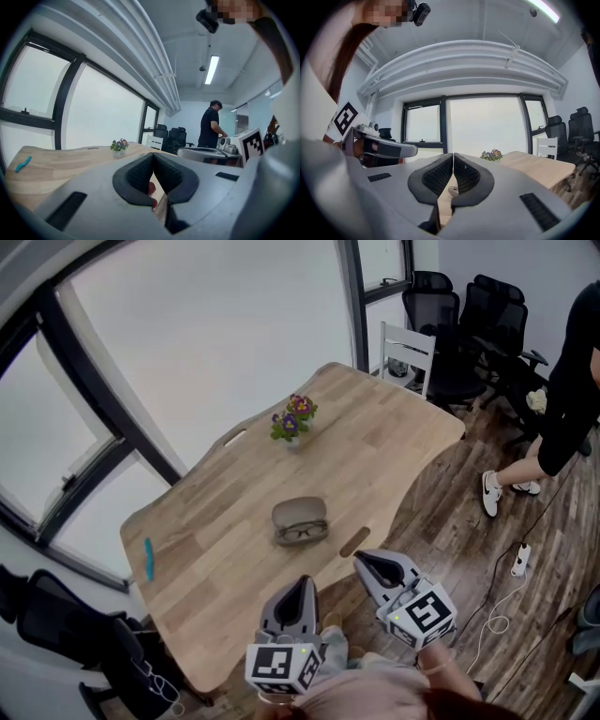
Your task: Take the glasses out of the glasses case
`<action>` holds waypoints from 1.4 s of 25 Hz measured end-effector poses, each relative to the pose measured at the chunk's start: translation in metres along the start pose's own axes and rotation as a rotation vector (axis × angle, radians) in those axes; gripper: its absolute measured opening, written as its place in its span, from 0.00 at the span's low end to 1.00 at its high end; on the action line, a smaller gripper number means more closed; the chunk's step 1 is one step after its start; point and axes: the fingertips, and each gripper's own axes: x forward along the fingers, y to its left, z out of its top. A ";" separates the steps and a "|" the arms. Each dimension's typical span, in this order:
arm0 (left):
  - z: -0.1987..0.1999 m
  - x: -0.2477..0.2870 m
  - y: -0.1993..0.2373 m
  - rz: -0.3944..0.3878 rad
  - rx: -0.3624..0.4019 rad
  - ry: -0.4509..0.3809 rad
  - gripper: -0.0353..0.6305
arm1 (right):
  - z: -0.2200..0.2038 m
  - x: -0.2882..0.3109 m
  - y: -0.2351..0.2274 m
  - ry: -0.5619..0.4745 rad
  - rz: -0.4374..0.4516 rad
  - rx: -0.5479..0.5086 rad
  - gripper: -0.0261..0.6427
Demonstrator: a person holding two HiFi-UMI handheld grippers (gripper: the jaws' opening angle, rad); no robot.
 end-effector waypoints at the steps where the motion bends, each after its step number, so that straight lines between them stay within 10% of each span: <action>1: 0.001 0.004 0.005 -0.001 -0.002 0.000 0.06 | -0.001 0.006 0.000 0.007 0.005 -0.003 0.04; 35: -0.010 0.096 0.142 -0.095 -0.053 0.076 0.06 | -0.064 0.168 -0.021 0.276 0.036 -0.092 0.04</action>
